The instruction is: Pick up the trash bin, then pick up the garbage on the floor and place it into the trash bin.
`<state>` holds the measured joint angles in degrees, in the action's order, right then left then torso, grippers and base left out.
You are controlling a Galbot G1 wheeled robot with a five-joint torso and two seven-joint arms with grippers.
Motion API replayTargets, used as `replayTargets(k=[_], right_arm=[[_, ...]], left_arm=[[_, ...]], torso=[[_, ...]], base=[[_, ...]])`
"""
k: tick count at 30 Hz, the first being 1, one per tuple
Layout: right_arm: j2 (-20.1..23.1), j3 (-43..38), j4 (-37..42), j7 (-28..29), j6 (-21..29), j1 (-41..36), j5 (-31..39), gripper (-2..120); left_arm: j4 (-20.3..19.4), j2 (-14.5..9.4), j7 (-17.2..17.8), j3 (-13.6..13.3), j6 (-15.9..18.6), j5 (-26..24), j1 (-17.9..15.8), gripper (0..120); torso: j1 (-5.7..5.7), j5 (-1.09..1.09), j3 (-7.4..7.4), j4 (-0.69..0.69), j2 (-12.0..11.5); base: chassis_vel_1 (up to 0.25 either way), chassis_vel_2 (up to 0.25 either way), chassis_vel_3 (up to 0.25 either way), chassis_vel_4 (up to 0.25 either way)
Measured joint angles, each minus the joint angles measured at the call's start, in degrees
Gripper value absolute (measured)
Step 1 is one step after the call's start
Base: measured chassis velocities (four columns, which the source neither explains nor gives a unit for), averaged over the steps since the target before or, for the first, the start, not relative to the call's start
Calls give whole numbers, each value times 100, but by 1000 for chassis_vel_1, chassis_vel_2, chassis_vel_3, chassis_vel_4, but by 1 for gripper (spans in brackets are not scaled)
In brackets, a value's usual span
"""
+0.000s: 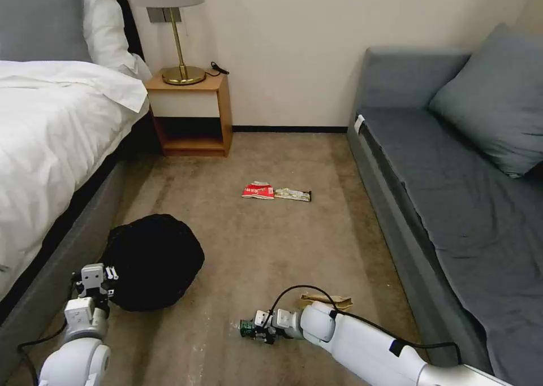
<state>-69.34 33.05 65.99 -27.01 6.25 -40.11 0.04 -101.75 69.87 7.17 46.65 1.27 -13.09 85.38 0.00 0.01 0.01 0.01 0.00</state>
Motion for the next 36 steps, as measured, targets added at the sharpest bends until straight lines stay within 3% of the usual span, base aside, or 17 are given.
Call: replayTargets(k=[12, 18, 20, 22, 26, 28, 30, 36], right_arm=[[193, -1633, 964, -33, -117, -277, 406, 31], [-8, -2429, 1732, 233, -130, -269, 1371, 31], [-27, -2454, 1798, 289, -140, -246, 1526, 31], [-128, -2463, 2033, 476, -202, -143, 2225, 31], [-417, -2333, 2238, 648, -237, -79, 2973, 31], [-417, -2333, 2238, 648, -237, -79, 2973, 31], [-725, -2140, 2379, 963, -153, -91, 3550, 31], [-1233, -1904, 2299, 1387, 41, -72, 4609, 31]], left_arm=[[-12, 42, -24, -92, -3, 55, 3, 0], [-14, 140, 29, -154, -30, 122, -32, 0], [-21, 149, 38, -160, -31, 123, -35, 0], [-82, 205, 65, -207, -34, 122, -44, 0], [-130, 329, 76, -294, -48, 124, -79, 0], [-130, 329, 76, -294, -48, 124, -79, 0], [-146, 439, 81, -377, -83, 85, -124, 0], [-316, 464, 17, -491, -141, -386, -154, 0]], torso=[[0, 0, 0, -2, 0], [0, -1, -1, -2, 0], [0, -1, -1, -1, 0], [0, -1, -1, -1, 0], [0, -1, -1, -1, 0], [0, -1, -1, -1, 0], [0, -3, -1, -1, 0], [0, -1, -1, -1, 0]], base=[[0, 0, 0, 0], [0, 0, 0, 0], [0, 0, 0, 0], [0, 0, 0, 0], [0, 0, 0, 0], [0, 0, 0, 0], [0, 0, 0, 0], [0, 0, 0, 0]])
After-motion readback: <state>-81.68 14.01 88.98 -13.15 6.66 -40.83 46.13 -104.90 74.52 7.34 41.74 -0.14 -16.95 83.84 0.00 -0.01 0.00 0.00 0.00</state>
